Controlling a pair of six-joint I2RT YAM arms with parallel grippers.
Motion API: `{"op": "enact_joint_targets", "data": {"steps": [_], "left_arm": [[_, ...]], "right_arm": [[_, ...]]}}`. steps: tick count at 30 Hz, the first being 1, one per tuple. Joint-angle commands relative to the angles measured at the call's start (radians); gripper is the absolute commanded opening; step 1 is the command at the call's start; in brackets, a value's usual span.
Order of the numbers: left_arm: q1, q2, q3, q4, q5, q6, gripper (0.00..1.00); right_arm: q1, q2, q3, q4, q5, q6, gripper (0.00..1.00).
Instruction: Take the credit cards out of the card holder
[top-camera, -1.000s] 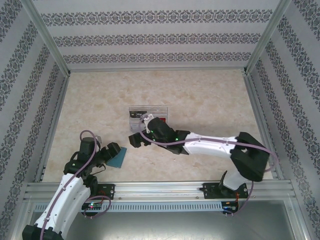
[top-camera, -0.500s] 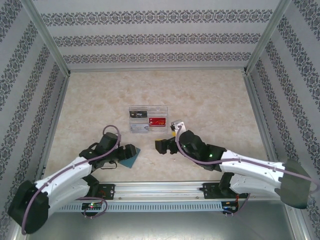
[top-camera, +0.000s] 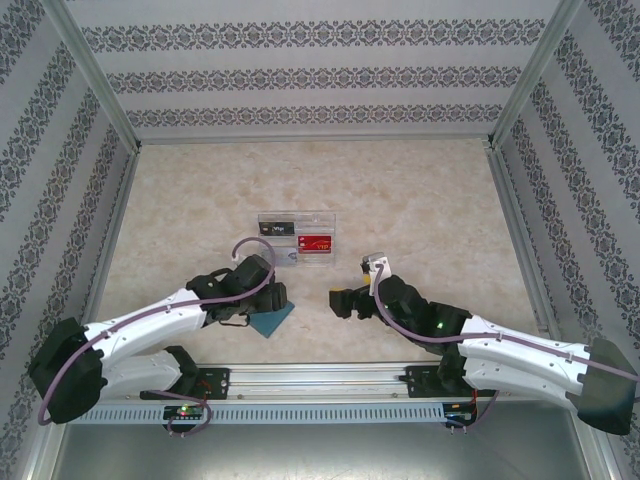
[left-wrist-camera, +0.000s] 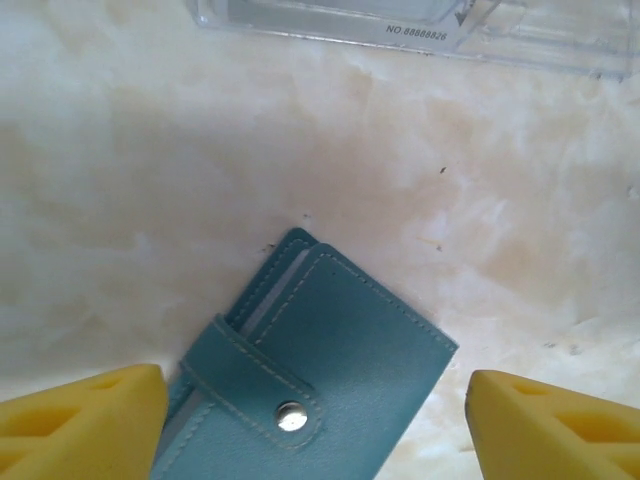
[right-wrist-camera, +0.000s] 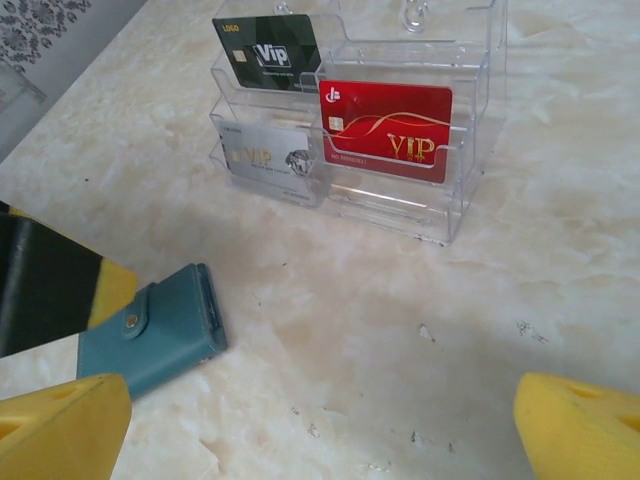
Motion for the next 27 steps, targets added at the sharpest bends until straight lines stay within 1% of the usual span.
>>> {"op": "enact_joint_targets", "data": {"steps": [1, 3, 6, 8, 10, 11, 12, 16, 18, 20, 22, 27], "left_arm": [[-0.045, 0.048, 0.046, -0.155, -0.062, 0.09, 0.7], [-0.071, 0.106, 0.078, -0.184, -0.071, 0.118, 0.63], [-0.11, 0.194, 0.118, -0.216, -0.095, 0.144, 0.58], [-0.129, 0.237, 0.139, -0.231, -0.107, 0.154, 0.52], [-0.139, 0.27, 0.155, -0.255, -0.132, 0.156, 0.52], [-0.141, 0.283, 0.16, -0.263, -0.14, 0.159, 0.48], [-0.142, 0.295, 0.164, -0.266, -0.143, 0.161, 0.47], [-0.146, 0.33, 0.172, -0.27, -0.154, 0.172, 0.47], [-0.145, 0.347, 0.179, -0.273, -0.168, 0.181, 0.4], [-0.148, 0.362, 0.184, -0.279, -0.183, 0.184, 0.38], [-0.153, 0.372, 0.192, -0.287, -0.199, 0.189, 0.32], [-0.159, 0.368, 0.205, -0.303, -0.207, 0.189, 0.03]], "right_arm": [[-0.004, -0.01, -0.02, 0.002, 0.021, 0.01, 0.98], [-0.004, -0.006, -0.023, 0.008, 0.02, 0.01, 0.98], [-0.004, -0.003, -0.027, 0.012, 0.016, 0.011, 0.98], [-0.004, -0.003, -0.029, 0.011, 0.016, 0.011, 0.98], [-0.004, -0.005, -0.028, 0.006, 0.016, 0.01, 0.98], [-0.004, -0.007, -0.029, 0.006, 0.016, 0.008, 0.98], [-0.004, -0.007, -0.03, 0.005, 0.018, 0.009, 0.98], [-0.004, -0.004, -0.03, 0.006, 0.018, 0.006, 0.98], [-0.004, 0.0, -0.031, 0.01, 0.015, 0.007, 0.98], [-0.004, 0.006, -0.031, 0.014, 0.011, 0.01, 0.98], [-0.004, 0.013, -0.031, 0.019, 0.005, 0.013, 0.98], [-0.004, 0.039, -0.03, 0.038, -0.014, 0.019, 0.98]]}}
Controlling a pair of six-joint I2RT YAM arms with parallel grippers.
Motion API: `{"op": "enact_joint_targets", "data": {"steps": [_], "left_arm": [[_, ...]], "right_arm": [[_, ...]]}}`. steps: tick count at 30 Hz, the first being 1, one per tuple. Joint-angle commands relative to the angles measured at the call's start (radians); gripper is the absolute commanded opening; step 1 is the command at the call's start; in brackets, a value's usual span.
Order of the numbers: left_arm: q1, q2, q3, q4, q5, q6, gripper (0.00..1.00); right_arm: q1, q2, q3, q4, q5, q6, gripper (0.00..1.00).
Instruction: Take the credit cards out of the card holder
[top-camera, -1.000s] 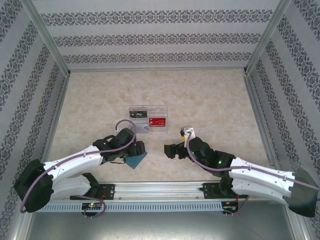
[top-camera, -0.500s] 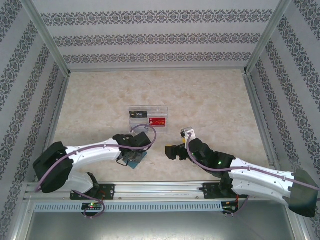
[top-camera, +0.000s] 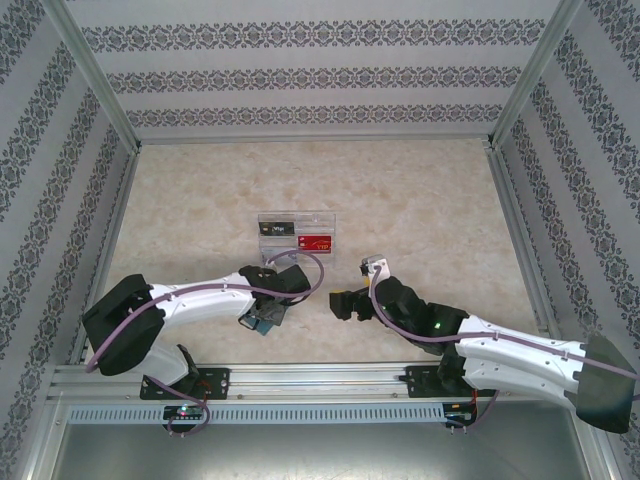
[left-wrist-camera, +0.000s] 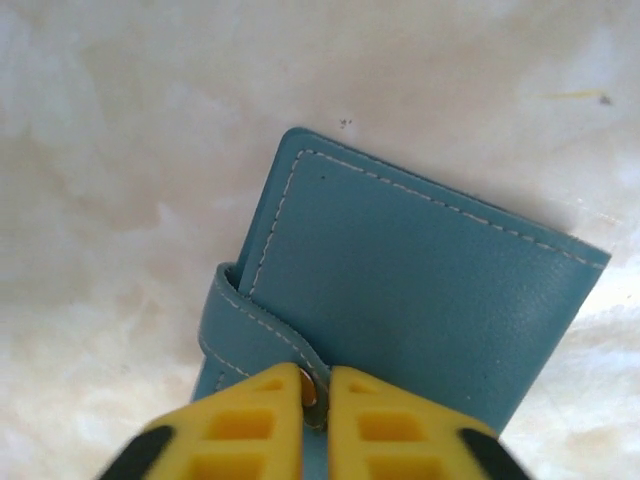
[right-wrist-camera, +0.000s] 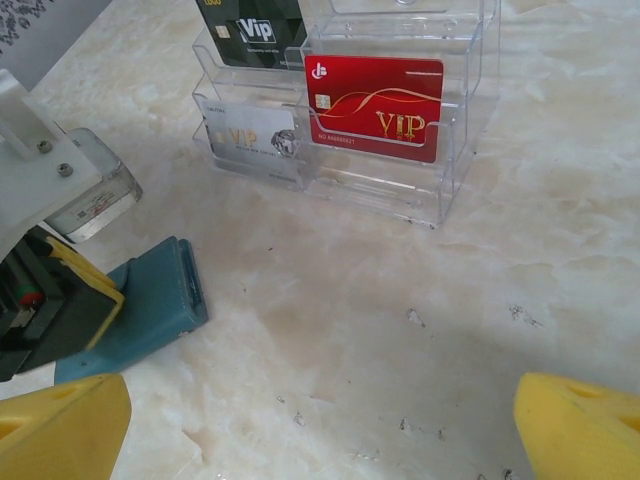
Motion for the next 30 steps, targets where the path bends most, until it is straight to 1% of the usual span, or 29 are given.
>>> {"op": "enact_joint_targets", "data": {"steps": [1, 6, 9, 11, 15, 19, 22, 25, 27, 28, 30], "left_arm": [[-0.012, 0.003, 0.014, -0.062, -0.029, 0.005, 0.0], [-0.012, -0.045, 0.031, -0.037, 0.038, -0.023, 0.0], [-0.012, -0.096, 0.054, 0.022, 0.114, -0.073, 0.0], [-0.01, -0.119, 0.076, 0.057, 0.139, -0.106, 0.0], [-0.006, -0.129, 0.106, 0.146, 0.16, -0.196, 0.0], [-0.006, -0.092, 0.092, 0.266, 0.189, -0.316, 0.0], [-0.007, -0.064, 0.048, 0.384, 0.204, -0.396, 0.0], [-0.007, -0.051, 0.022, 0.438, 0.202, -0.434, 0.0], [-0.009, -0.053, 0.017, 0.444, 0.2, -0.439, 0.0], [-0.008, -0.055, 0.017, 0.444, 0.2, -0.438, 0.0], [-0.009, -0.058, 0.013, 0.448, 0.2, -0.437, 0.0]], "right_arm": [[-0.004, 0.016, -0.014, 0.031, -0.019, 0.018, 0.98], [-0.004, 0.056, -0.005, 0.057, -0.041, 0.021, 0.98], [-0.004, 0.074, 0.0, 0.073, -0.056, 0.024, 0.98], [-0.006, 0.083, -0.001, 0.084, -0.066, 0.027, 0.98], [-0.031, 0.114, 0.003, 0.12, -0.136, 0.035, 0.98], [-0.062, 0.154, 0.0, 0.189, -0.222, 0.081, 0.98], [-0.08, 0.207, 0.006, 0.248, -0.291, 0.124, 0.92], [-0.088, 0.279, 0.021, 0.296, -0.327, 0.162, 0.79], [-0.092, 0.336, 0.029, 0.344, -0.354, 0.185, 0.62], [-0.095, 0.359, 0.034, 0.358, -0.365, 0.193, 0.59], [-0.097, 0.41, 0.048, 0.384, -0.379, 0.206, 0.59]]}}
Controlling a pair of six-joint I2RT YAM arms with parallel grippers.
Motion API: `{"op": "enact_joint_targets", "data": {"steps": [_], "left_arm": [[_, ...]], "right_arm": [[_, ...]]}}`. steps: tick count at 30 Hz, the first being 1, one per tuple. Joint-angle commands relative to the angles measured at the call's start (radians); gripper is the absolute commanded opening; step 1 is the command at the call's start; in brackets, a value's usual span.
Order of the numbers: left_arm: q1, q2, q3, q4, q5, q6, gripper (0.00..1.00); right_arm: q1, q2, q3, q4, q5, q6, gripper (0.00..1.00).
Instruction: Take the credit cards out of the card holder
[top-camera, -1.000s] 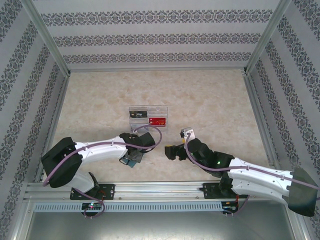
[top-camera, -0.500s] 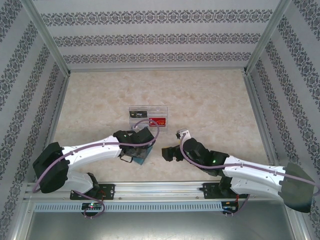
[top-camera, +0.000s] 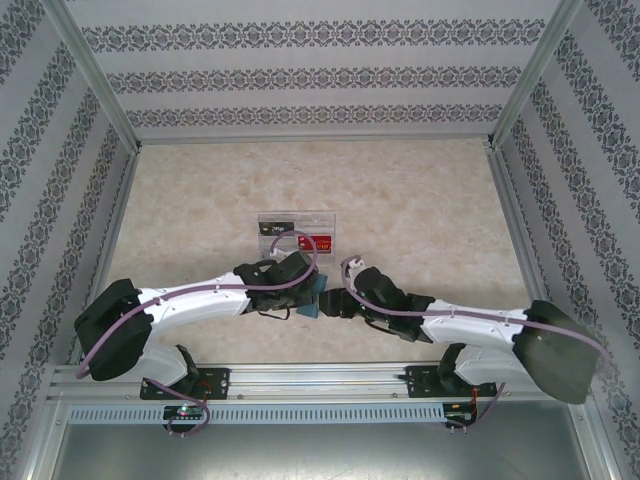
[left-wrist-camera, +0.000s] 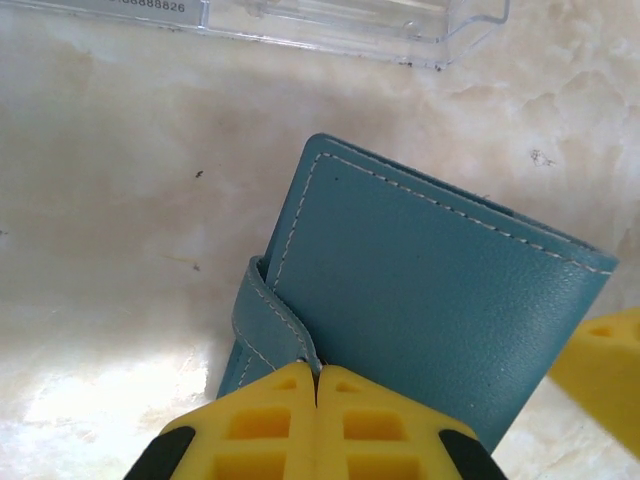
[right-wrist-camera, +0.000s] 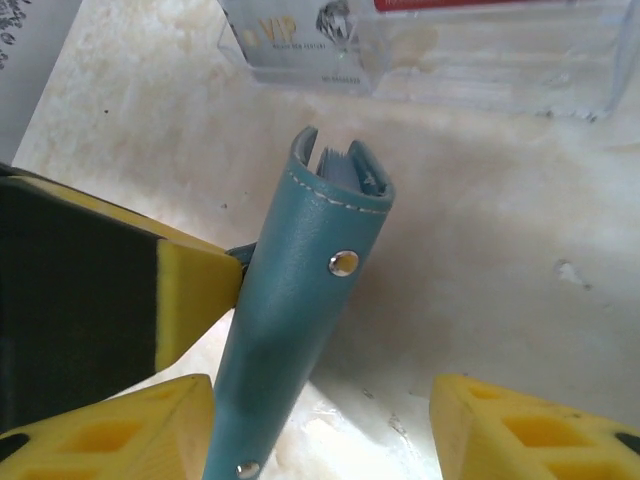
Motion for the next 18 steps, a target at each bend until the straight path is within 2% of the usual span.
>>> {"op": "enact_joint_targets", "data": {"steps": [1, 5, 7, 8, 11, 12, 14, 15, 18], "left_arm": [[-0.008, -0.008, -0.006, 0.072, 0.001, -0.044, 0.0], [-0.009, -0.006, -0.011, 0.078, 0.008, -0.042, 0.0], [-0.009, -0.005, -0.011, 0.079, 0.01, -0.036, 0.0], [-0.009, -0.006, -0.01, 0.076, 0.007, -0.035, 0.0], [-0.009, -0.019, -0.014, 0.074, 0.001, -0.031, 0.0], [-0.009, -0.024, -0.016, 0.07, -0.003, -0.028, 0.0], [-0.007, -0.039, -0.016, 0.047, -0.022, -0.02, 0.0], [-0.007, -0.05, -0.015, 0.025, -0.038, -0.013, 0.0], [-0.003, -0.101, -0.026, -0.032, -0.087, 0.002, 0.0]], "right_arm": [[-0.009, 0.062, 0.043, 0.105, -0.064, 0.05, 0.61], [-0.012, 0.109, 0.062, 0.142, -0.076, 0.063, 0.63], [-0.018, 0.124, 0.069, 0.146, -0.079, 0.068, 0.61], [-0.022, 0.129, 0.067, 0.149, -0.078, 0.072, 0.55], [-0.042, 0.139, 0.055, 0.158, -0.089, 0.083, 0.3], [-0.048, 0.14, 0.049, 0.156, -0.093, 0.082, 0.18], [-0.061, 0.137, 0.031, 0.152, -0.094, 0.085, 0.04], [-0.071, 0.134, 0.02, 0.153, -0.097, 0.087, 0.0], [-0.097, 0.116, -0.011, 0.155, -0.12, 0.092, 0.0]]}}
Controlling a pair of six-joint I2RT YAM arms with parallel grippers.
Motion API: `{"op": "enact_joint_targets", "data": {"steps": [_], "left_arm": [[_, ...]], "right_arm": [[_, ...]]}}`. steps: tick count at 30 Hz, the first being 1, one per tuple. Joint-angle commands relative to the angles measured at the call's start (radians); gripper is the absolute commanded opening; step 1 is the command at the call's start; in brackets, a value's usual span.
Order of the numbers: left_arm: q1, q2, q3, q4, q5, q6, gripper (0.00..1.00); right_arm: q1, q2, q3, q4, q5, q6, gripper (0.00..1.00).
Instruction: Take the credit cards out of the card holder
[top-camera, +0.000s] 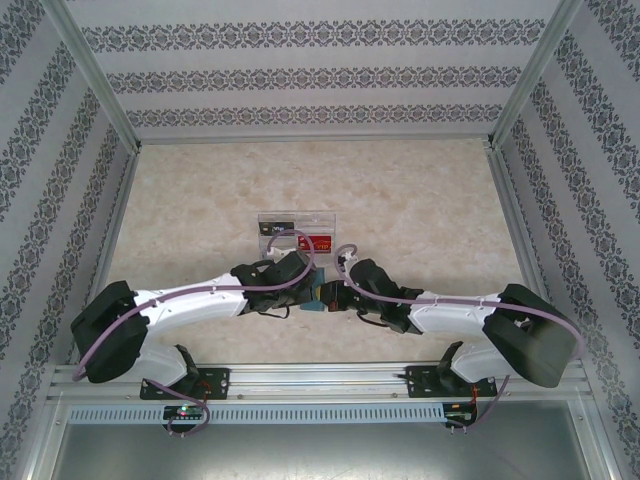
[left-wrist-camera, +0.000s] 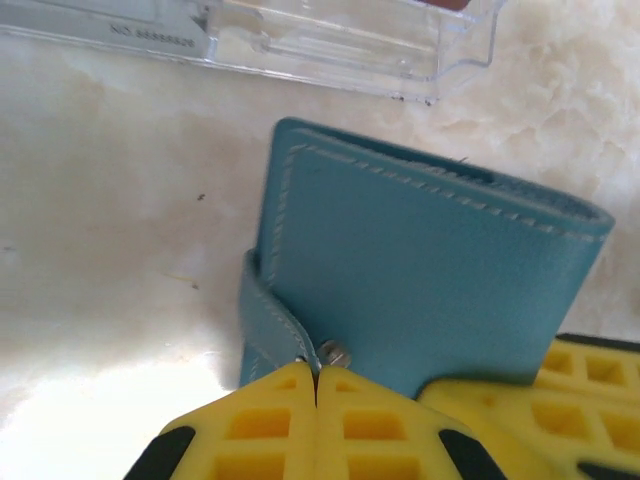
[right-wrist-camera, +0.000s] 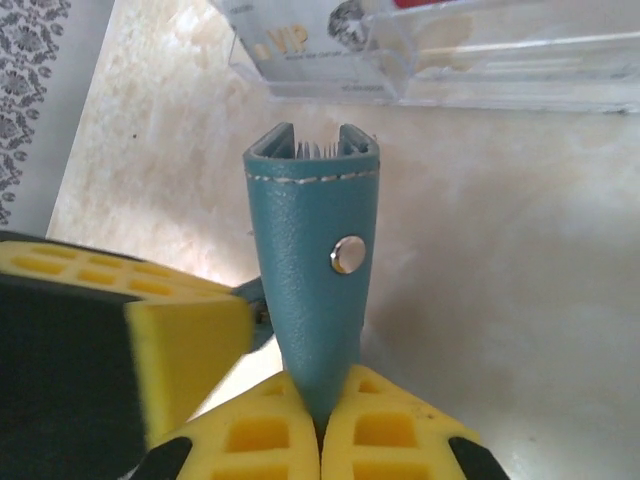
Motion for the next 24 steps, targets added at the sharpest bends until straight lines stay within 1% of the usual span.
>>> {"op": "enact_joint_targets", "data": {"steps": [1, 5, 8, 9, 12, 13, 14, 17, 19, 24], "left_arm": [[-0.002, -0.087, -0.021, -0.06, -0.058, 0.023, 0.0], [0.011, -0.158, -0.054, -0.101, -0.089, 0.028, 0.0], [0.013, -0.193, -0.075, -0.09, -0.078, 0.043, 0.0], [0.013, -0.198, -0.077, -0.083, -0.064, 0.056, 0.0], [0.012, -0.213, -0.082, -0.045, -0.003, 0.099, 0.0], [0.012, -0.216, -0.083, -0.032, 0.015, 0.109, 0.0], [0.012, -0.216, -0.082, -0.028, 0.029, 0.116, 0.0], [0.012, -0.207, -0.079, -0.036, 0.04, 0.124, 0.0], [0.012, -0.199, -0.083, -0.032, 0.052, 0.125, 0.0], [0.006, -0.212, -0.094, 0.005, 0.076, 0.112, 0.0]], "right_arm": [[-0.032, -0.021, -0.038, 0.015, -0.021, 0.008, 0.0], [-0.045, -0.046, -0.052, -0.008, -0.032, 0.0, 0.0], [-0.049, -0.042, -0.051, -0.006, -0.063, 0.0, 0.0], [-0.05, -0.038, -0.05, -0.008, -0.069, 0.0, 0.05], [-0.051, -0.026, -0.043, -0.029, -0.069, -0.009, 0.27], [-0.051, -0.022, -0.041, -0.036, -0.07, -0.016, 0.4], [-0.05, -0.02, -0.037, -0.047, -0.073, -0.021, 0.46], [-0.04, -0.004, -0.011, -0.089, -0.073, -0.04, 0.59], [-0.017, 0.002, 0.012, -0.124, -0.048, -0.054, 0.65], [0.068, -0.008, 0.091, -0.252, 0.072, -0.097, 0.68]]}}
